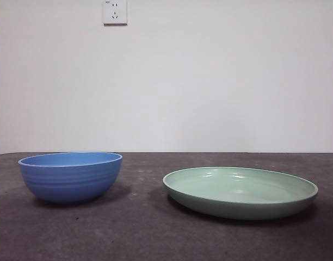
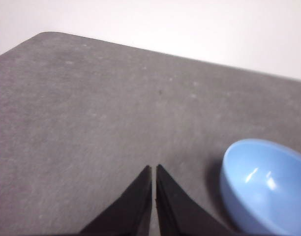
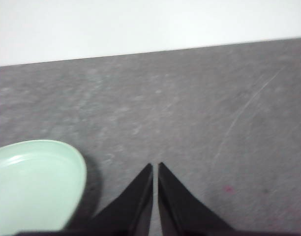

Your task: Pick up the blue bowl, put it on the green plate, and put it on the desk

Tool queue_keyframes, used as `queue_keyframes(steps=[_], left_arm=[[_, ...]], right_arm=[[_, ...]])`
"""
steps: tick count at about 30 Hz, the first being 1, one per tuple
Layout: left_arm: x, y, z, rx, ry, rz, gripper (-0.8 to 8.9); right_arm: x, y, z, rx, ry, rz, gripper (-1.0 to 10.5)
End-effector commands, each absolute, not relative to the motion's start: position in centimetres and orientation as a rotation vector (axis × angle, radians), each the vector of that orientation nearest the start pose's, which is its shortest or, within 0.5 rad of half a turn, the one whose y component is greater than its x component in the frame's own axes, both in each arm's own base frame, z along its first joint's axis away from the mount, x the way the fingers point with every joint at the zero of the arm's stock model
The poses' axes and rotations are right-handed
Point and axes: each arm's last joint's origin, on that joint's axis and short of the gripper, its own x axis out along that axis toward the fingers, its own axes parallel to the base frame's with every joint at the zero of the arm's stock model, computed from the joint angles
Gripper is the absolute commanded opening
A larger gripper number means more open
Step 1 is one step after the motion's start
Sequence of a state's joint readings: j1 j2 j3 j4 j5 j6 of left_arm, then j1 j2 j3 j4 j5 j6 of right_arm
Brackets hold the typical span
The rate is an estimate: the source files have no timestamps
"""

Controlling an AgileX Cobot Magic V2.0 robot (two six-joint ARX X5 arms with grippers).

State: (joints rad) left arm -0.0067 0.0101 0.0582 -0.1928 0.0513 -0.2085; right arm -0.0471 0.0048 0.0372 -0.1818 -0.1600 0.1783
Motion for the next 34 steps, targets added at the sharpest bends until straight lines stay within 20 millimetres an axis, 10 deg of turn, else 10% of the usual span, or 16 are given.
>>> queue_keyframes(steps=[1,21,34], left_arm=[[8.9,-0.2,19.0,-0.308,0.080,-0.050,0.15],[11.6,-0.9,33.8,-0.291,0.157,-0.269,0.15],[17.4,-1.8,35.1,-0.327,0.485,-0.555,0.15]], right_arm=[[9.2,0.0,17.5,0.305,0.129,0.100,0.1],[11.9,0.8,30.6,0.388,0.345,0.380,0.1],[15.9,1.6,35.5,0.358,0.557,0.653,0.1]])
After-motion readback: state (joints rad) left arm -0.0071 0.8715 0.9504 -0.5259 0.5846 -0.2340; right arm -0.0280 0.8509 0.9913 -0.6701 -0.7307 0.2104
